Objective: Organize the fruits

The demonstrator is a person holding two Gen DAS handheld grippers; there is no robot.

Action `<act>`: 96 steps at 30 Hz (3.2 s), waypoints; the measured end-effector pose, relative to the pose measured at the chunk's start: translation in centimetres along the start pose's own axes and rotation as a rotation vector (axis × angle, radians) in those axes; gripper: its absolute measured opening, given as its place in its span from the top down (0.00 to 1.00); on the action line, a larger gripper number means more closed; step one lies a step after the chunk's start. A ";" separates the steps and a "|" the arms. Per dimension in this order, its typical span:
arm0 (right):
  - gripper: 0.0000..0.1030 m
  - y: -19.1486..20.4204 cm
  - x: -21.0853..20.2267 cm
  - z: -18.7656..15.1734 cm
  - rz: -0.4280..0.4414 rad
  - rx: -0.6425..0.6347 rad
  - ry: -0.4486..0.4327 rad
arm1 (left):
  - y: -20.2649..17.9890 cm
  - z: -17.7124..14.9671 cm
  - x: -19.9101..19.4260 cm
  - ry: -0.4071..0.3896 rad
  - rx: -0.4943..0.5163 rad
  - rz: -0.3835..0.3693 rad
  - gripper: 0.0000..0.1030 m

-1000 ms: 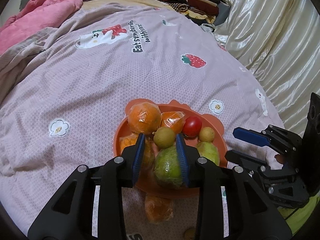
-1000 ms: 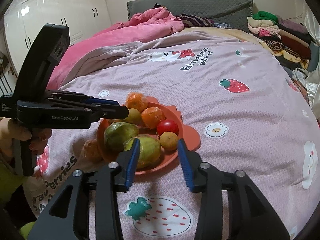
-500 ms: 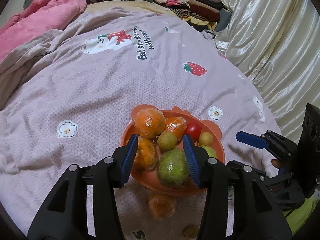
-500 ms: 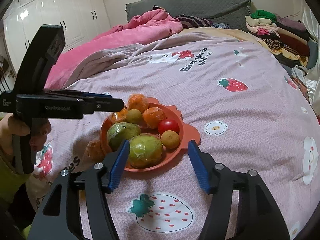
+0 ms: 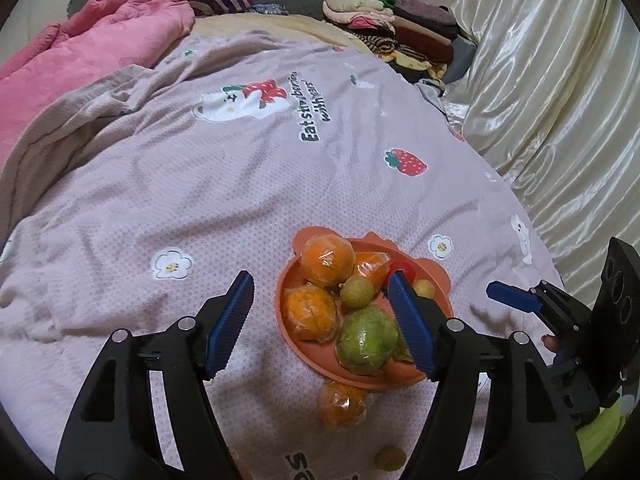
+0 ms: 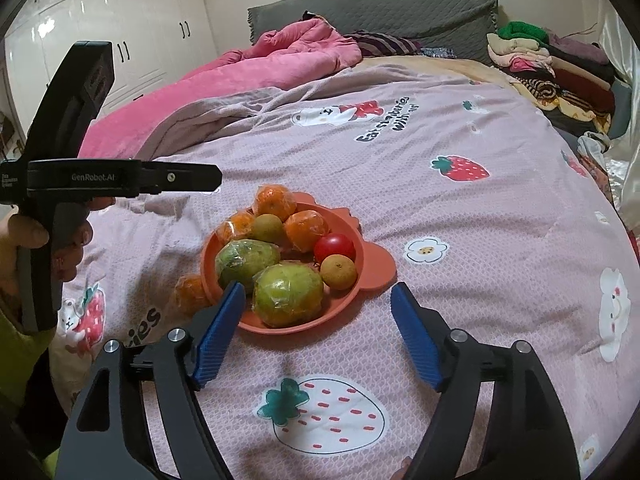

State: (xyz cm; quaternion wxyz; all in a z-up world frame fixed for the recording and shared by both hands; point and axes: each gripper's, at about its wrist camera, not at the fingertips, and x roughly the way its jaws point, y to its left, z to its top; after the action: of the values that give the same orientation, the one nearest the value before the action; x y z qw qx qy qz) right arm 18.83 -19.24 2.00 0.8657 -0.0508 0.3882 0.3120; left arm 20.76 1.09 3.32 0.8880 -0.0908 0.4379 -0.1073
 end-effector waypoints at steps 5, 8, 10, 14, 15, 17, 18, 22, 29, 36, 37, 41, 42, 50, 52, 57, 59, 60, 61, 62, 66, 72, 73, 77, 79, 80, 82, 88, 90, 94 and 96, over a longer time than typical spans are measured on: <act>0.23 0.3 -0.4 0.1 -0.006 -0.002 -0.006 | 0.0 -0.1 -0.9 -0.022 0.005 0.011 0.30; 0.22 0.5 -0.7 0.1 -0.009 -0.006 -0.009 | -0.1 -0.1 -1.2 -0.030 0.008 0.007 0.26; 0.21 0.6 -0.8 0.0 -0.011 -0.008 -0.010 | -0.2 -0.3 -1.5 -0.035 0.008 0.009 0.22; 0.19 1.0 -1.2 -0.1 -0.013 -0.014 -0.012 | -0.2 -0.6 -1.9 -0.043 0.004 0.013 0.20; 0.19 1.0 -1.3 -0.2 -0.013 -0.014 -0.012 | -0.2 -0.7 -2.0 -0.045 0.004 0.016 0.19; 0.17 1.3 -1.6 -0.2 -0.016 -0.017 -0.018 | -0.2 -0.8 -2.3 -0.051 0.006 0.027 0.17; 0.16 1.3 -1.8 -0.2 -0.018 -0.018 -0.021 | -0.2 -0.9 -2.4 -0.053 0.006 0.030 0.17; 0.15 1.7 -2.3 -0.4 -0.018 -0.021 -0.029 | -0.2 -1.3 -2.9 -0.062 0.004 0.038 0.16; 0.14 2.6 -2.8 -0.9 -0.012 -0.026 -0.024 | -0.1 -2.3 -3.3 -0.061 0.004 0.056 0.13; 0.14 4.0 -3.3 -1.4 0.004 -0.044 -0.020 | 0.3 -2.9 -4.2 -0.076 -0.007 0.065 0.12; 0.14 4.1 -3.3 -1.4 0.006 -0.044 -0.019 | 0.4 -3.0 -4.3 -0.077 -0.009 0.065 0.12; 0.14 4.8 -3.6 -1.6 0.009 -0.053 -0.015 | 0.5 -3.7 -4.8 -0.077 -0.009 0.074 0.11; 0.14 5.0 -3.7 -1.6 0.008 -0.056 -0.013 | 0.6 -3.8 -4.8 -0.076 -0.009 0.078 0.11; 0.13 6.3 -4.1 -1.8 0.013 -0.072 -0.009 | 0.7 -4.9 -5.5 -0.081 -0.011 0.079 0.11; 0.13 6.5 -4.2 -1.8 0.015 -0.076 -0.008 | 0.6 -5.1 -5.6 -0.080 -0.010 0.080 0.11; 0.13 7.0 -4.5 -2.0 0.017 -0.081 -0.006 | 0.5 -5.5 -5.9 -0.079 -0.010 0.080 0.11; 0.13 7.1 -4.7 -2.2 0.018 -0.084 -0.006 | 0.5 -5.7 -5.9 -0.077 -0.011 0.081 0.11; 0.13 7.2 -4.7 -2.2 0.020 -0.084 -0.006 | 0.6 -5.8 -6.0 -0.076 -0.012 0.083 0.11; 0.13 7.2 -4.8 -2.2 0.021 -0.084 -0.006 | 0.5 -5.8 -6.0 -0.076 -0.012 0.084 0.11; 0.13 7.3 -4.9 -2.2 0.023 -0.084 -0.008 | 0.5 -6.0 -6.0 -0.076 -0.010 0.084 0.11; 0.13 7.7 -4.8 -2.7 0.028 -0.092 0.002 | 0.4 -6.3 -6.0 -0.068 -0.007 0.089 0.10; 0.13 8.4 -4.3 -3.5 0.043 -0.100 0.023 | 0.1 -7.0 -5.7 -0.048 0.004 0.095 0.10; 0.13 8.5 -4.3 -3.7 0.043 -0.101 0.026 | 0.1 -7.1 -5.6 -0.045 0.006 0.094 0.10; 0.13 8.9 -3.8 -4.3 0.052 -0.106 0.039 | 0.0 -7.4 -5.2 -0.035 0.012 0.098 0.10; 0.13 9.0 -3.5 -4.7 0.056 -0.109 0.049 | -0.1 -7.6 -5.0 -0.026 0.015 0.101 0.10; 0.13 9.2 -3.4 -4.8 0.056 -0.112 0.053 | -0.1 -7.6 -4.9 -0.023 0.017 0.102 0.10; 0.13 9.3 -3.2 -5.1 0.053 -0.117 0.059 | -0.2 -7.8 -4.7 -0.016 0.022 0.104 0.10; 0.13 9.7 -2.4 -5.8 0.059 -0.119 0.077 | -0.4 -8.1 -4.4 -0.005 0.034 0.105 0.10; 0.13 9.8 -2.2 -6.0 0.060 -0.117 0.081 | -0.3 -8.2 -4.2 0.000 0.031 0.104 0.10; 0.13 10.0 -1.8 -6.2 0.066 -0.121 0.089 | 0.0 -8.3 -3.9 0.011 0.024 0.101 0.10; 0.14 10.2 -1.6 -6.4 0.069 -0.124 0.094 | 0.2 -8.4 -3.7 0.015 0.020 0.104 0.10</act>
State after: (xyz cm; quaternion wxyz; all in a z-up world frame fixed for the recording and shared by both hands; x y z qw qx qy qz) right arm 8.03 -14.03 0.28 0.8304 -0.1057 0.4098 0.3624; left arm 11.89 1.69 1.06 0.8900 -0.0585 0.4474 -0.0660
